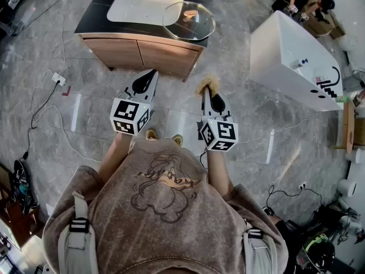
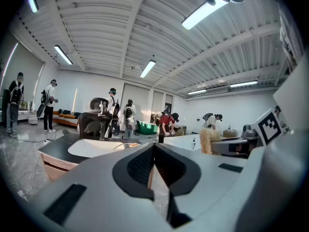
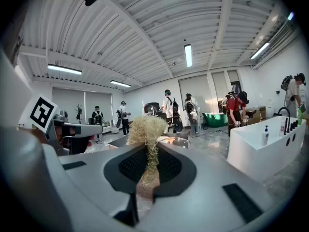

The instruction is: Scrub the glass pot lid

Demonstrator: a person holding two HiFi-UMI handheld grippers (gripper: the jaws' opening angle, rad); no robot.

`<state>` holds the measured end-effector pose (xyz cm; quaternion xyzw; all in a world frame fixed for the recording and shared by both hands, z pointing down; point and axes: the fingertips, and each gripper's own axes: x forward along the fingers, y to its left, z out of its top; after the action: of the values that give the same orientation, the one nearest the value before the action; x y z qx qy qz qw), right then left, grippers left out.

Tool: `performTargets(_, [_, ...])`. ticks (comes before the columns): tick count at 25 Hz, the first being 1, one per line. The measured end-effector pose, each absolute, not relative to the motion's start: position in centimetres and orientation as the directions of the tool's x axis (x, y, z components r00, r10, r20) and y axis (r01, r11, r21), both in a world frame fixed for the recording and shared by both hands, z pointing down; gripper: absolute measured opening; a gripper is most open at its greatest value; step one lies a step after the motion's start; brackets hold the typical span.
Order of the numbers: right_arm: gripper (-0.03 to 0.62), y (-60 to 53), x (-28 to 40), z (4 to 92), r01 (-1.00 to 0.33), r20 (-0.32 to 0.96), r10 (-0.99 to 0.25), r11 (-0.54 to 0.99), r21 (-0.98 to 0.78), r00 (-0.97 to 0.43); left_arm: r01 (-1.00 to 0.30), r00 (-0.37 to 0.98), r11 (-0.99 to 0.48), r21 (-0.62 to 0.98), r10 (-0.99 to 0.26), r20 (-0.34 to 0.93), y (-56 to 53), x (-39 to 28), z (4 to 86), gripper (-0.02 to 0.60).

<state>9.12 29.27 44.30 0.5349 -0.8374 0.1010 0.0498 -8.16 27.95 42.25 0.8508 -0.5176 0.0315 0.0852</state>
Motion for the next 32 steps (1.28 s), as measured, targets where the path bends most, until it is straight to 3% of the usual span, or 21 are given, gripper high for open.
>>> performTargets(32, [0.041,26.7,7.1,46.1,-0.949,0.182,-0.934,0.29,-0.122,-0.309,-0.818,0.575,-0.559,0.135,-0.801,0.167,23.8,-11.3,45.3,0.017])
